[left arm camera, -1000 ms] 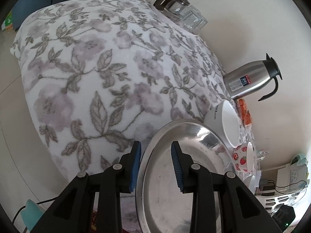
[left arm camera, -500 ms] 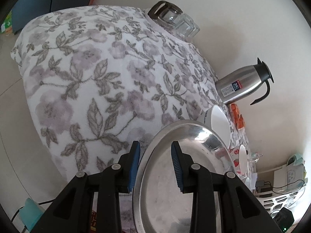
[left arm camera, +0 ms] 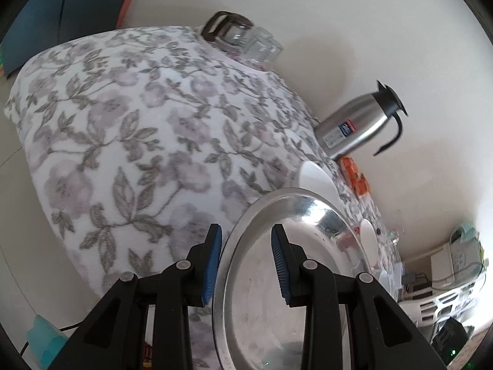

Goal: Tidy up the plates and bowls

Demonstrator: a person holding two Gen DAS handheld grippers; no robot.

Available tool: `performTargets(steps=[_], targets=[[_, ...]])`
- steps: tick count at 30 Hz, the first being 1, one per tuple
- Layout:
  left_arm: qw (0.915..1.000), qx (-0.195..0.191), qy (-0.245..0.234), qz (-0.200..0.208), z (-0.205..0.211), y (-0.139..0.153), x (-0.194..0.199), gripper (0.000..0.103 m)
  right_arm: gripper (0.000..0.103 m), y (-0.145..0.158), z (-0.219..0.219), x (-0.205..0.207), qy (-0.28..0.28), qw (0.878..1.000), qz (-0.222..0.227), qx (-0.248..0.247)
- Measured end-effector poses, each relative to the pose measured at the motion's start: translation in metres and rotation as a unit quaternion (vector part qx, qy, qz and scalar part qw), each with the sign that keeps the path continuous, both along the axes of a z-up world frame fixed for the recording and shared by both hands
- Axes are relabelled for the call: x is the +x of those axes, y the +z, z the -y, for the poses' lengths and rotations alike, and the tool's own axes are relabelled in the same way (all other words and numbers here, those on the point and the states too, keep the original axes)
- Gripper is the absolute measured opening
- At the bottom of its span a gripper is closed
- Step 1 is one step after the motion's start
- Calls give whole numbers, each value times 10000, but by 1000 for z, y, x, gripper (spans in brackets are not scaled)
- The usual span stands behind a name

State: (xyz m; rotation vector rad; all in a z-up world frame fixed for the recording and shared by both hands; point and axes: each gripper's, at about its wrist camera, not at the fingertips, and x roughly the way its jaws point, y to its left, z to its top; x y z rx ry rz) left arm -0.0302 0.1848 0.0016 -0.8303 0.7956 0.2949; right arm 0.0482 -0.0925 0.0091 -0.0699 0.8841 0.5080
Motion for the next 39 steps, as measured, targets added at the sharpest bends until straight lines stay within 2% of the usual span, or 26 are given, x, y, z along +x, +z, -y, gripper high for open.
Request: performTargets(steps=[6,13,20,22,34,39], targets=[[9992,132,-380,63,31,8,12,35,20,-2,26,7,-290,9996,1,-37],[9964,85,-843,43,70,9,29,36,20,-7,68,14,-777,9969,-92,-55],[9904,594,-1251,-2,114,18,42,36,20,-8,101,19,-1185,9929,-146,10],[9891,614,-1340,0,122,18,46,36,20,-9,110,21,-1316,9911,-172,69],[9757,822,-1990,-403,163,2,66,36,20,-22,145,28,-1799,9829,-394,47],[9735,670,-2049,-757,162,-14,70,36,20,-33,145,29,-1785,9824,-546,-112]])
